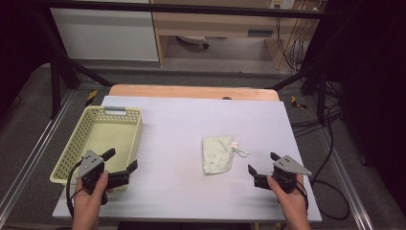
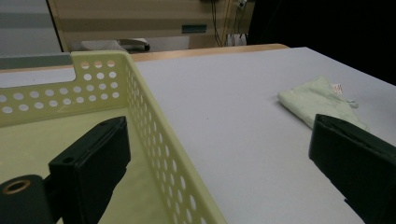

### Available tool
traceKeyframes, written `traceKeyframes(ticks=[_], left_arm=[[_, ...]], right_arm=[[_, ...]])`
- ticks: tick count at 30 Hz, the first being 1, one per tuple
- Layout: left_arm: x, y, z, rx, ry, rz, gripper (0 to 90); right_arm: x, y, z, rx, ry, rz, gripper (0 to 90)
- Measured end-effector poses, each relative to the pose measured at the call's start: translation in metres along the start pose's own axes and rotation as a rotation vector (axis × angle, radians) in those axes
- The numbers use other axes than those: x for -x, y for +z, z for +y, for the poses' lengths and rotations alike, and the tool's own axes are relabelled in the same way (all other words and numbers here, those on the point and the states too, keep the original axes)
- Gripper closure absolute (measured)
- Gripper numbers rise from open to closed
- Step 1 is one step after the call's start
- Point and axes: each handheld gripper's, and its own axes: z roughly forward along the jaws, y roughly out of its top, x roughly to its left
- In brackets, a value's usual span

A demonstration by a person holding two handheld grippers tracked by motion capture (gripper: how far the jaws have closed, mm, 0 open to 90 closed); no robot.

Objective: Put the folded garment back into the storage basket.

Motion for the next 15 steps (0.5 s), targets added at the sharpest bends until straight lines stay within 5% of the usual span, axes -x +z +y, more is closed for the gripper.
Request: traceKeyframes(ticks=[8, 15], left_arm=[[0.0071, 0.0008, 0.0002, -0.002, 0.055, -0.004, 5.0], [0.0087, -0.002, 0.0024, 0.016, 0.051, -0.015, 5.2]], right_arm=[[-0.0008, -0.0057, -0.0007, -0.021, 0.001, 0.016, 3.4], [-0.0007, -0.0052, -0.0007, -0.021, -0.016, 0.021, 5.5]])
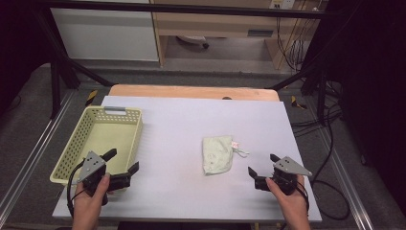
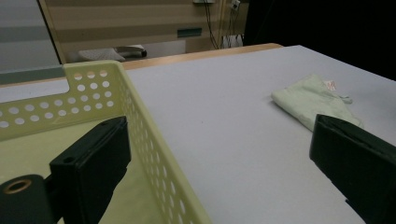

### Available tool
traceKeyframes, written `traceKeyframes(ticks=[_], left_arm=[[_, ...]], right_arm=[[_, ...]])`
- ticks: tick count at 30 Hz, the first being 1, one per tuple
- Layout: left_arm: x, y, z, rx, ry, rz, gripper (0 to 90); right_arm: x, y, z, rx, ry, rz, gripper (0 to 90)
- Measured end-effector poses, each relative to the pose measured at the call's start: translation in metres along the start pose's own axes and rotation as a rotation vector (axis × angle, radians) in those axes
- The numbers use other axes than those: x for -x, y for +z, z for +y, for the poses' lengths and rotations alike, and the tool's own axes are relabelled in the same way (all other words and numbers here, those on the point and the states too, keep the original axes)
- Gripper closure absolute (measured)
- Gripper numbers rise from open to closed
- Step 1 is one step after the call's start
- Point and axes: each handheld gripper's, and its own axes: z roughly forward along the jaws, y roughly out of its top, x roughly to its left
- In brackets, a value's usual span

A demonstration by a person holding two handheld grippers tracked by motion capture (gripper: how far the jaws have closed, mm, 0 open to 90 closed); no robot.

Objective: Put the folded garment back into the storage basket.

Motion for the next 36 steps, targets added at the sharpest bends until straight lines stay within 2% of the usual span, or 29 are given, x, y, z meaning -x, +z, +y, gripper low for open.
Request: traceKeyframes(ticks=[3, 8, 14, 17, 19, 21, 25, 28, 31, 33, 34, 36], left_arm=[[0.006, 0.001, 0.0, -0.002, 0.022, -0.002, 5.5], [0.016, 0.003, -0.001, -0.014, 0.055, -0.038, 5.8], [0.04, 0.01, 0.0, -0.041, 0.085, -0.126, 5.8], [0.059, 0.019, -0.002, -0.089, 0.104, -0.181, 6.3], [0.07, 0.027, -0.004, -0.117, 0.113, -0.221, 6.4], [0.08, 0.036, -0.007, -0.147, 0.141, -0.239, 6.5], [0.097, 0.059, -0.012, -0.209, 0.138, -0.272, 8.1], [0.107, 0.077, -0.015, -0.265, 0.166, -0.284, 8.5], [0.113, 0.094, -0.015, -0.307, 0.158, -0.302, 9.7], [0.118, 0.105, -0.015, -0.333, 0.179, -0.317, 10.1], [0.121, 0.11, -0.015, -0.345, 0.195, -0.325, 12.4], [0.127, 0.119, -0.016, -0.353, 0.222, -0.331, 23.4]], right_arm=[[0.0, -0.002, -0.001, -0.001, -0.002, 0.005, 6.6], [0.0, -0.002, 0.0, -0.004, 0.007, -0.002, 5.0], [-0.004, 0.003, 0.001, -0.021, -0.012, 0.007, 4.2], [-0.005, 0.003, 0.0, -0.034, -0.013, 0.008, 4.0], [-0.004, 0.002, -0.001, -0.033, -0.011, 0.002, 3.7], [-0.004, 0.0, 0.0, -0.025, 0.005, -0.002, 3.3], [-0.002, 0.001, 0.002, -0.018, 0.023, -0.01, 2.8], [-0.002, 0.001, 0.001, -0.021, 0.02, -0.001, 2.8], [-0.002, 0.001, 0.0, -0.026, 0.021, 0.001, 2.8], [-0.002, 0.001, 0.0, -0.029, 0.027, -0.004, 2.8], [-0.002, 0.001, 0.001, -0.028, 0.029, -0.005, 2.7], [-0.002, 0.002, 0.002, -0.028, 0.032, -0.006, 2.4]])
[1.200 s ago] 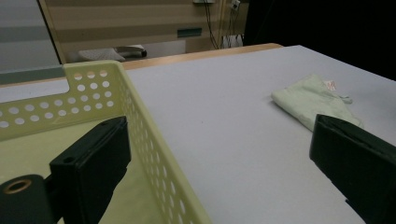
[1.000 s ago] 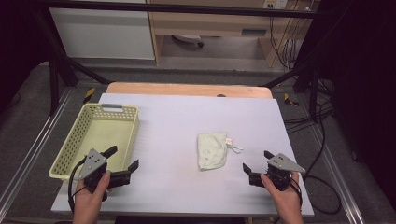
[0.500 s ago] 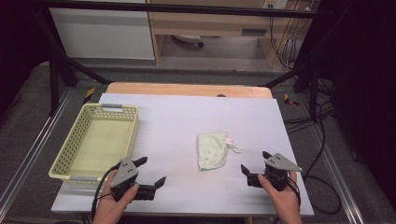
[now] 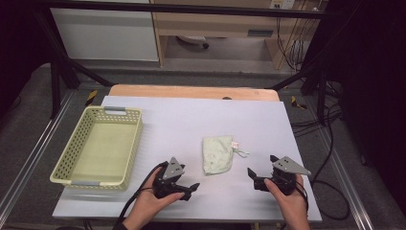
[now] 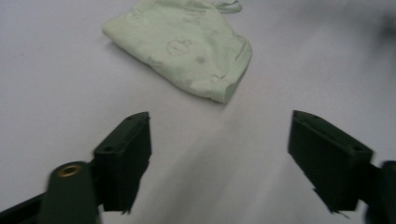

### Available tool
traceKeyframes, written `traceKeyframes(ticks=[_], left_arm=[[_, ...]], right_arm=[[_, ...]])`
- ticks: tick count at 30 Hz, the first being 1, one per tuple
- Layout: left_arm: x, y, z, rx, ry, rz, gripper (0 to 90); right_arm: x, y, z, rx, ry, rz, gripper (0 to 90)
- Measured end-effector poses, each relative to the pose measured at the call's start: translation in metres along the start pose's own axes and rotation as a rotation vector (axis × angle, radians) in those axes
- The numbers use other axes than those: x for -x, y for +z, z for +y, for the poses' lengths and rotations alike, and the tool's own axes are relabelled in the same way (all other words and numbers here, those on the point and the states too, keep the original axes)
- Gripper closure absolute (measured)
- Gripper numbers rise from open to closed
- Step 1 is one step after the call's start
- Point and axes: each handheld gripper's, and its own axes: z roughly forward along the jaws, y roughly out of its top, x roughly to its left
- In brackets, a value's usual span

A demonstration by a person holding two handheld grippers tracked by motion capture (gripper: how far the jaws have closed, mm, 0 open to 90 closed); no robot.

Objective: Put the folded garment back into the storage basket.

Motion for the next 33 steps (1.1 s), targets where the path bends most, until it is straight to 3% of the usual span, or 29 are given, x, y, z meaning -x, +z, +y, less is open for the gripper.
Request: traceKeyframes(ticks=[5, 8, 14, 16, 18, 21, 24, 28, 31, 33], left_arm=[[0.005, 0.023, 0.001, -0.038, -0.002, -0.013, 23.6], [0.005, 0.032, 0.002, -0.059, -0.001, 0.025, 25.9], [0.001, 0.042, 0.007, -0.049, -0.016, 0.022, 34.4], [0.0, 0.045, 0.007, -0.046, -0.001, 0.033, 40.6], [-0.001, 0.049, 0.007, -0.072, -0.011, 0.031, 44.6], [-0.003, 0.053, 0.011, -0.068, -0.014, 0.028, 51.9], [-0.007, 0.057, 0.014, -0.057, -0.074, -0.001, 59.3], [-0.008, 0.059, 0.015, -0.06, -0.044, 0.029, 74.1], [-0.01, 0.057, 0.014, -0.063, -0.048, 0.002, 87.6], [-0.011, 0.055, 0.013, -0.063, -0.046, -0.012, 89.9]], right_arm=[[-0.002, 0.003, 0.0, -0.013, -0.007, 0.003, 2.4], [-0.002, 0.004, -0.001, -0.021, -0.014, 0.011, 2.4], [-0.001, 0.002, -0.001, -0.017, -0.005, 0.009, 2.4], [-0.002, 0.003, 0.0, -0.018, -0.005, 0.012, 2.4], [-0.003, 0.004, 0.0, -0.02, -0.008, 0.014, 2.4], [-0.003, 0.005, 0.001, -0.026, -0.016, 0.021, 2.4], [-0.004, 0.006, 0.0, -0.033, -0.022, 0.019, 2.4], [-0.005, 0.004, 0.001, -0.026, -0.022, 0.016, 2.4], [-0.006, 0.006, 0.001, -0.031, -0.029, 0.022, 2.6], [-0.007, 0.006, 0.001, -0.032, -0.034, 0.023, 2.7]])
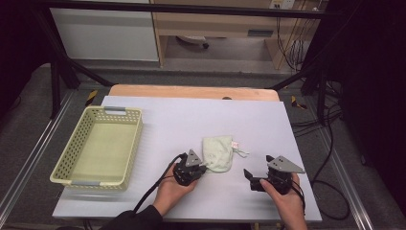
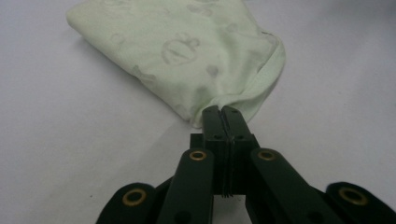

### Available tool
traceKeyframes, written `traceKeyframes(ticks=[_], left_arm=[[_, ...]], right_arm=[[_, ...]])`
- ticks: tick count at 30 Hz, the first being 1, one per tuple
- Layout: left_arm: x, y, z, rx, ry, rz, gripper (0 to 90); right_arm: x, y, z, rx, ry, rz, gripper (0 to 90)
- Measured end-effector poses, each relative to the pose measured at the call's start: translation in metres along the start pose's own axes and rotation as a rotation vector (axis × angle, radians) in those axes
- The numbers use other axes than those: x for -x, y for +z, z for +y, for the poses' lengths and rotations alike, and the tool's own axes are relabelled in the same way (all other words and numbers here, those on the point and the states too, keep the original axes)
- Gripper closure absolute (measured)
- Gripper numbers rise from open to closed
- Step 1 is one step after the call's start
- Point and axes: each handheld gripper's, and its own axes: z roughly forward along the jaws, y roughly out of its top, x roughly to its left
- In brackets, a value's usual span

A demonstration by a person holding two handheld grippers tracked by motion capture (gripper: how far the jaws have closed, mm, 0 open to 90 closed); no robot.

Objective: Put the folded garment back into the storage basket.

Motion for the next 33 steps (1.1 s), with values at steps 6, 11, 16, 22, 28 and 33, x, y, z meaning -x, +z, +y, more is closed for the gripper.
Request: traceKeyframes(ticks=[6, 11, 16, 22, 28, 33], left_arm=[[0.006, -0.013, -0.009, -0.022, -0.022, -0.045, 90.0], [0.012, -0.026, -0.018, -0.039, 0.01, -0.049, 90.0], [0.012, -0.035, -0.022, -0.029, 0.012, -0.051, 90.0], [0.01, -0.037, -0.019, -0.013, 0.004, -0.045, 90.0], [0.011, -0.046, -0.021, -0.008, 0.016, -0.039, 90.0], [0.013, -0.064, -0.028, -0.001, 0.007, -0.047, 90.0]], right_arm=[[-0.004, -0.002, 0.0, 0.006, -0.003, 0.008, 2.7], [-0.014, 0.0, 0.004, 0.003, -0.013, 0.032, 2.8], [-0.029, 0.007, 0.008, -0.003, -0.036, 0.052, 2.8], [-0.043, 0.013, 0.009, -0.021, -0.069, 0.07, 2.9], [-0.044, 0.013, 0.008, -0.026, -0.064, 0.063, 3.0], [-0.044, 0.012, 0.007, -0.03, -0.061, 0.071, 3.2]])
